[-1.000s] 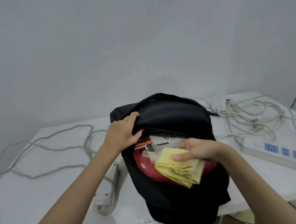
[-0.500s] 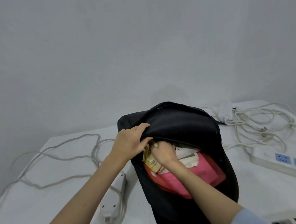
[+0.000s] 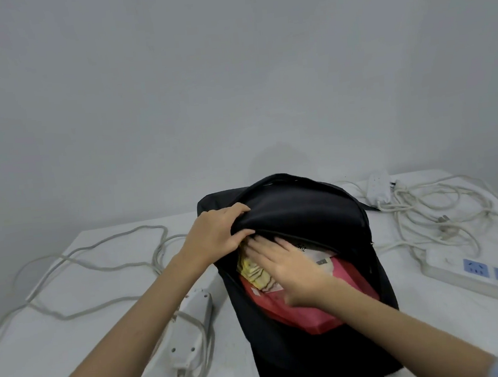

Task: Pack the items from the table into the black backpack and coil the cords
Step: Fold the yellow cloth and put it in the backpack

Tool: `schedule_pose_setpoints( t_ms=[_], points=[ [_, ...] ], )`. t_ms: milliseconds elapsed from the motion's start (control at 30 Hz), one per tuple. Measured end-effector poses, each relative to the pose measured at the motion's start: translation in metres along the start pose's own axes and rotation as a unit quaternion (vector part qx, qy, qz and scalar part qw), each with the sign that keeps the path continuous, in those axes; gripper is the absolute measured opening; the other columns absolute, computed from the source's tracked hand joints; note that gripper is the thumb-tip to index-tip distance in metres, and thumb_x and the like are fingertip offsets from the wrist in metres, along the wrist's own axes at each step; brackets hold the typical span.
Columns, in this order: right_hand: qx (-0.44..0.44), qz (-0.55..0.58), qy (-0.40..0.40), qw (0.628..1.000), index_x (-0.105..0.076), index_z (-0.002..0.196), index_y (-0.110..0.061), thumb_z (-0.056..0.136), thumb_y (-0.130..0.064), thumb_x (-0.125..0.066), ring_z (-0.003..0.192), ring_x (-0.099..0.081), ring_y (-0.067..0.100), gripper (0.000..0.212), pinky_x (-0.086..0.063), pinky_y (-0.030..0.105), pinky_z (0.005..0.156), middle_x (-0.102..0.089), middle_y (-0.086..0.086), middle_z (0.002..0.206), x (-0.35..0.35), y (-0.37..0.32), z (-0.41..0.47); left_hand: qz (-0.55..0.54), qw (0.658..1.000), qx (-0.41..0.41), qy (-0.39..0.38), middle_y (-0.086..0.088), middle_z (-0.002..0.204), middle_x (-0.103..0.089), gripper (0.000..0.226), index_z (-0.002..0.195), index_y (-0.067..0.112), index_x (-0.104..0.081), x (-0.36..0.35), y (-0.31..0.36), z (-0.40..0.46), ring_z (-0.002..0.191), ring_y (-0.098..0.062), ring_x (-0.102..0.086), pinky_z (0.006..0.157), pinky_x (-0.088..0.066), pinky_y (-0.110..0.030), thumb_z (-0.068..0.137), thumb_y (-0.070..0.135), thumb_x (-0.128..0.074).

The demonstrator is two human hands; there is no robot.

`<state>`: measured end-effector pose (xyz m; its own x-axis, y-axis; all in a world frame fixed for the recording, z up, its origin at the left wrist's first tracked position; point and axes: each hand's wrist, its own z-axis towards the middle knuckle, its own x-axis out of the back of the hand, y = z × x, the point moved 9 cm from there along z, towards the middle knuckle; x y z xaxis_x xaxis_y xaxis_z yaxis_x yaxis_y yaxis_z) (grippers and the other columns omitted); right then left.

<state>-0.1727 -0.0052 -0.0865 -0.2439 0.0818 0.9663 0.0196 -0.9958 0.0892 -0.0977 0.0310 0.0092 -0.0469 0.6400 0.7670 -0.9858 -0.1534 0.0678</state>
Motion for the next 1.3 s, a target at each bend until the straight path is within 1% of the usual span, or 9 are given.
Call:
schedule_pose_setpoints(
  t_ms=[100, 267, 400, 667, 867, 1000, 1133, 1200, 1300],
  points=[
    [0.042, -0.011, 0.032, 0.999, -0.064, 0.112, -0.003, 0.048, -0.012, -0.080, 0.107, -0.062, 0.033, 0.067, -0.049, 0.042, 0.095, -0.066, 0.015, 0.113, -0.011, -0.004, 0.020, -0.001, 1.000, 0.002, -0.004, -0.003, 0.089, -0.072, 0.040, 0.108, 0.009, -0.064, 0.000, 0.000, 0.000, 0.073, -0.026, -0.068, 0.066, -0.052, -0.033, 0.079, 0.036, -0.067],
    [-0.067, 0.009, 0.024, 0.997, -0.068, 0.090, -0.007, 0.055, -0.019, -0.082, 0.077, -0.066, 0.023, 0.041, -0.051, 0.026, 0.078, -0.068, 0.009, 0.081, -0.024, 0.010, 0.045, -0.006, 1.000, 0.010, 0.001, -0.003, 0.089, -0.073, 0.038, 0.108, 0.010, -0.065, 0.001, 0.000, 0.005, 0.073, -0.028, -0.067, 0.066, -0.051, -0.033, 0.079, 0.034, -0.069],
    [-0.143, 0.021, -0.094, 0.985, -0.050, 0.126, -0.003, 0.093, -0.010, -0.045, 0.119, -0.051, 0.033, 0.034, -0.037, 0.038, 0.101, -0.055, 0.019, 0.128, -0.056, 0.016, 0.082, -0.006, 1.000, -0.009, 0.000, 0.000, 0.084, -0.073, 0.038, 0.101, 0.011, -0.066, -0.003, 0.003, 0.007, 0.068, -0.024, -0.068, 0.060, -0.054, -0.033, 0.073, 0.038, -0.063],
    [-0.027, 0.142, -0.116, 0.983, -0.048, 0.131, -0.005, 0.086, -0.003, -0.047, 0.132, -0.032, 0.028, 0.045, -0.022, 0.037, 0.113, -0.042, 0.014, 0.142, -0.041, -0.002, 0.038, -0.084, 0.983, 0.140, -0.079, 0.014, 0.113, -0.059, 0.050, 0.115, 0.026, -0.054, -0.012, -0.029, -0.007, 0.089, -0.008, -0.056, 0.086, -0.048, -0.033, 0.072, 0.041, -0.075],
    [-0.245, 0.501, 0.104, 0.824, -0.071, 0.090, -0.016, 0.076, -0.004, -0.042, 0.092, -0.065, 0.009, 0.034, -0.049, 0.018, 0.082, -0.070, -0.003, 0.095, 0.009, 0.071, -0.061, -0.277, 0.888, 0.322, -0.175, 0.008, 0.127, -0.043, 0.111, 0.148, 0.028, -0.012, -0.036, -0.038, -0.035, 0.095, -0.011, -0.055, 0.082, -0.040, -0.013, 0.064, 0.044, -0.082],
    [-0.398, 0.693, 0.090, 0.595, -0.068, 0.078, 0.000, 0.096, -0.051, -0.025, 0.082, -0.066, 0.033, 0.069, -0.051, 0.034, 0.066, -0.071, 0.023, 0.090, -0.002, 0.117, -0.107, -0.360, 0.828, 0.427, -0.057, 0.000, 0.070, -0.055, 0.049, 0.094, 0.028, -0.058, -0.009, -0.053, -0.045, 0.046, -0.003, -0.036, 0.045, -0.030, -0.014, 0.087, 0.069, -0.033],
    [-0.489, 0.636, -0.017, 0.596, -0.063, 0.058, -0.002, 0.070, -0.087, -0.017, 0.048, -0.058, 0.027, 0.097, -0.040, 0.021, 0.044, -0.063, 0.016, 0.059, -0.016, 0.128, -0.139, -0.228, 0.875, 0.417, -0.095, 0.007, 0.048, -0.044, 0.052, 0.046, 0.025, -0.048, 0.002, -0.034, -0.069, 0.052, -0.013, -0.044, 0.056, -0.035, -0.027, 0.077, 0.066, -0.057],
    [-0.514, 0.600, -0.035, 0.613, -0.057, 0.063, -0.008, 0.075, -0.078, -0.040, 0.037, -0.046, 0.021, 0.073, -0.029, 0.019, 0.040, -0.051, 0.009, 0.050, -0.017, 0.130, -0.149, -0.132, 0.893, 0.385, -0.190, 0.008, 0.095, -0.058, 0.047, 0.084, 0.034, -0.062, -0.011, -0.018, -0.089, 0.096, -0.015, -0.055, 0.084, -0.045, -0.032, 0.053, 0.068, -0.074],
    [-0.558, 0.459, 0.030, 0.690, -0.051, 0.066, -0.007, 0.078, -0.049, -0.069, 0.037, -0.042, 0.017, 0.047, -0.029, 0.021, 0.042, -0.044, 0.002, 0.046, -0.015, 0.158, -0.167, -0.109, 0.852, 0.385, -0.339, -0.004, 0.154, -0.002, 0.146, 0.149, 0.035, 0.004, -0.051, -0.001, -0.124, 0.141, -0.030, -0.003, 0.114, -0.020, -0.046, 0.033, 0.078, -0.073]
  ],
)
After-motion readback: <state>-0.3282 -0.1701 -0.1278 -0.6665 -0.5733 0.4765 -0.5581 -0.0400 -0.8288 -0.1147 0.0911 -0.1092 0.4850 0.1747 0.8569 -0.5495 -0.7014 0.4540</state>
